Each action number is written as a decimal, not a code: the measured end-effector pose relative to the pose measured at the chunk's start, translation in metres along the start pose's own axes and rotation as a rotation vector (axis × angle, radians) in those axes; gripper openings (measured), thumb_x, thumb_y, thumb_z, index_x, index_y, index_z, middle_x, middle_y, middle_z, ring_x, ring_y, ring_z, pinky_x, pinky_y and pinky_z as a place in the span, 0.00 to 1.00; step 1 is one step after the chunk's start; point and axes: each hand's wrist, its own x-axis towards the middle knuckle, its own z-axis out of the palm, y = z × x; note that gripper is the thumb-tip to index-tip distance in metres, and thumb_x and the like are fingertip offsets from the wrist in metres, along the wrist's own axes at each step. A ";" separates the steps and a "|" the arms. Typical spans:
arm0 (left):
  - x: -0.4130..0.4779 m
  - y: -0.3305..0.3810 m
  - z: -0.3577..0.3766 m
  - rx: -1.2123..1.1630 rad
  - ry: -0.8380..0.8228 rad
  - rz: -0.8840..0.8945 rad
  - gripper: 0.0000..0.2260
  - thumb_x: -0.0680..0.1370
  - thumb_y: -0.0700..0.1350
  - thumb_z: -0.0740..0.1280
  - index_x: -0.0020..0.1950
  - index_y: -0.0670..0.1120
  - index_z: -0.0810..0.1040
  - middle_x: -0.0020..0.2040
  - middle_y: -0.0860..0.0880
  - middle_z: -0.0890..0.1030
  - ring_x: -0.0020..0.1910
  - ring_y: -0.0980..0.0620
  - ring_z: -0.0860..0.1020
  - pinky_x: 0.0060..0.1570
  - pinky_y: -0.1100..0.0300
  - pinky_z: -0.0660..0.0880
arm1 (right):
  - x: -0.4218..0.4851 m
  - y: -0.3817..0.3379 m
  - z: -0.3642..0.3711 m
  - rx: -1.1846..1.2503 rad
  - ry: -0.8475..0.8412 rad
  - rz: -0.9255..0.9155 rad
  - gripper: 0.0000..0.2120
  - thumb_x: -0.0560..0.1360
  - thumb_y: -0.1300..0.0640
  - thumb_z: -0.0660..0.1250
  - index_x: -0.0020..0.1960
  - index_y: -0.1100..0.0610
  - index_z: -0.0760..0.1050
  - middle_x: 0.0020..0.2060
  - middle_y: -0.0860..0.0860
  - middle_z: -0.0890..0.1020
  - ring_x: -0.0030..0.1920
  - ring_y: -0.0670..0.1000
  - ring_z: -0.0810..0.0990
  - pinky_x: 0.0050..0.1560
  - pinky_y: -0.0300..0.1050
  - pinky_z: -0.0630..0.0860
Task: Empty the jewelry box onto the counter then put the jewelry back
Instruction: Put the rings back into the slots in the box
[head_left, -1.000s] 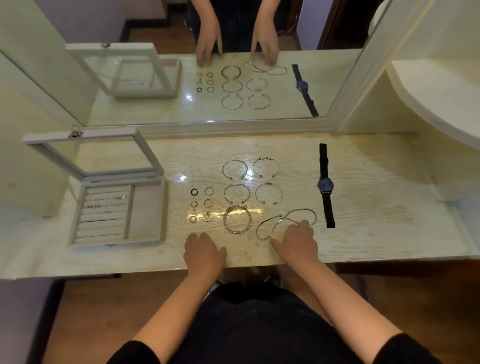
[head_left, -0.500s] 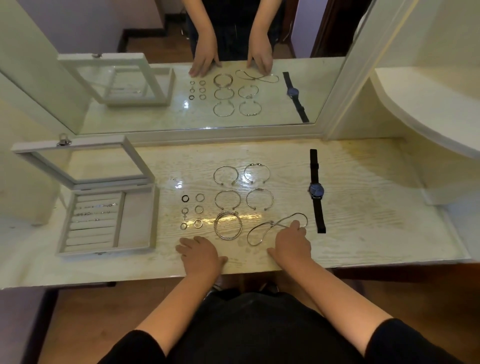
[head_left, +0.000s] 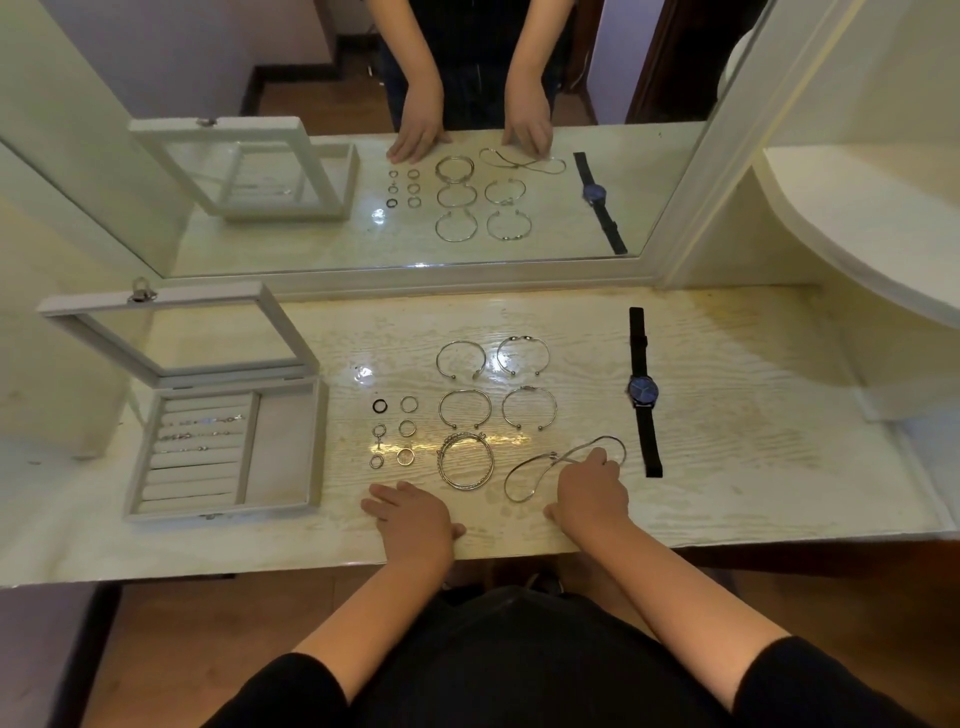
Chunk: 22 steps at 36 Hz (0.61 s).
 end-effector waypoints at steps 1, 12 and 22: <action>0.001 0.000 0.000 -0.004 -0.002 -0.003 0.43 0.75 0.58 0.63 0.73 0.30 0.44 0.71 0.25 0.48 0.71 0.26 0.52 0.69 0.47 0.61 | 0.000 0.000 0.000 0.002 -0.001 0.001 0.21 0.74 0.50 0.67 0.62 0.61 0.71 0.62 0.58 0.64 0.61 0.57 0.66 0.55 0.45 0.73; 0.003 0.001 0.002 -0.022 -0.014 -0.005 0.44 0.75 0.57 0.64 0.72 0.30 0.44 0.71 0.25 0.47 0.71 0.26 0.51 0.69 0.46 0.61 | -0.001 -0.002 -0.001 -0.022 -0.024 0.019 0.23 0.74 0.50 0.67 0.64 0.61 0.69 0.62 0.59 0.63 0.63 0.58 0.65 0.58 0.48 0.74; 0.000 0.001 -0.004 -0.012 -0.023 0.005 0.43 0.75 0.57 0.64 0.73 0.30 0.45 0.71 0.25 0.49 0.71 0.26 0.53 0.69 0.47 0.62 | 0.001 -0.003 -0.004 -0.078 -0.022 0.016 0.23 0.74 0.50 0.67 0.64 0.60 0.69 0.61 0.58 0.64 0.61 0.56 0.68 0.57 0.47 0.74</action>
